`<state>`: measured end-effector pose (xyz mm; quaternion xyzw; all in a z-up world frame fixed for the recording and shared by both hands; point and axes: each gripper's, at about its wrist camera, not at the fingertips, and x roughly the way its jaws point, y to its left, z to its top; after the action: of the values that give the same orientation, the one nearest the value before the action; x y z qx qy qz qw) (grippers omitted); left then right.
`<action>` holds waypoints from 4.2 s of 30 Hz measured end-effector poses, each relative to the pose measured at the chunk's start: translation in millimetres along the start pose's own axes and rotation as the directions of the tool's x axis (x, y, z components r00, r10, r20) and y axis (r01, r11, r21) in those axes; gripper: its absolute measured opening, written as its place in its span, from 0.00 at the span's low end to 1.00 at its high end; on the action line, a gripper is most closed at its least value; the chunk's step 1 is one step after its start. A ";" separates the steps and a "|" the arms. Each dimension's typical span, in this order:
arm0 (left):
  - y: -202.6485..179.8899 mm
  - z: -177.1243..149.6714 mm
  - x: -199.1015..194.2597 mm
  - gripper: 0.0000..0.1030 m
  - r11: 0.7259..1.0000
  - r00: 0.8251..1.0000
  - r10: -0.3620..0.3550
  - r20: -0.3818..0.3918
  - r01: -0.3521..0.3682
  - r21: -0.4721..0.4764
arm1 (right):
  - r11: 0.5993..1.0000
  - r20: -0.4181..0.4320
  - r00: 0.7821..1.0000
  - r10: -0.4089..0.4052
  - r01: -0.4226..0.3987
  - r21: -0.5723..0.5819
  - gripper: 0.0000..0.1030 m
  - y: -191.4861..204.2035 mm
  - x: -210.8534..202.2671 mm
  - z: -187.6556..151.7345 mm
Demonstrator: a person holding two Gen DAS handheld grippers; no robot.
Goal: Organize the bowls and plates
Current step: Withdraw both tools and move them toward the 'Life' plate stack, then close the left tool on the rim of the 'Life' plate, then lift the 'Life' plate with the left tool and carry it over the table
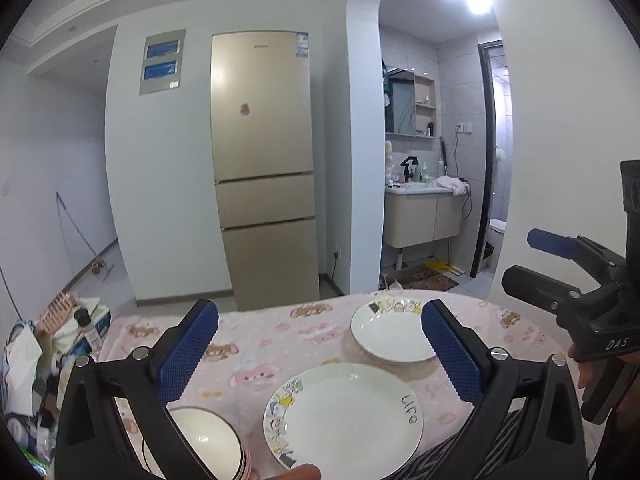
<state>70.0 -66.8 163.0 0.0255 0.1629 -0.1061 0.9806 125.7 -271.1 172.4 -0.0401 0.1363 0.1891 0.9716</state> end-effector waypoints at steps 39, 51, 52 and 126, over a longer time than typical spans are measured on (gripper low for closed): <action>-44.0 -46.4 326.9 1.00 0.957 0.825 -0.280 -0.491 0.197 -0.215 | 0.890 -0.365 0.926 -0.098 0.245 0.383 0.90 -194.5 161.0 -105.8; -39.7 -90.6 366.0 0.72 0.940 0.731 -0.323 -0.601 0.173 -0.294 | 0.816 -0.473 0.881 0.007 0.268 0.512 0.38 -209.8 190.3 -154.9; -40.9 -91.0 366.8 0.65 0.939 0.728 -0.325 -0.604 0.172 -0.298 | 0.820 -0.480 0.877 0.002 0.273 0.502 0.38 -208.0 191.3 -155.5; 61.6 -116.2 120.0 0.17 0.953 0.935 -0.042 -0.352 -0.068 -0.294 | 0.942 -0.349 0.920 0.178 -0.058 0.329 0.15 -24.2 139.1 -119.6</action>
<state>157.7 -20.8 15.0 -0.1046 0.3511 -0.0669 0.9281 229.0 -259.4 19.3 0.0873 0.3494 0.2129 0.9083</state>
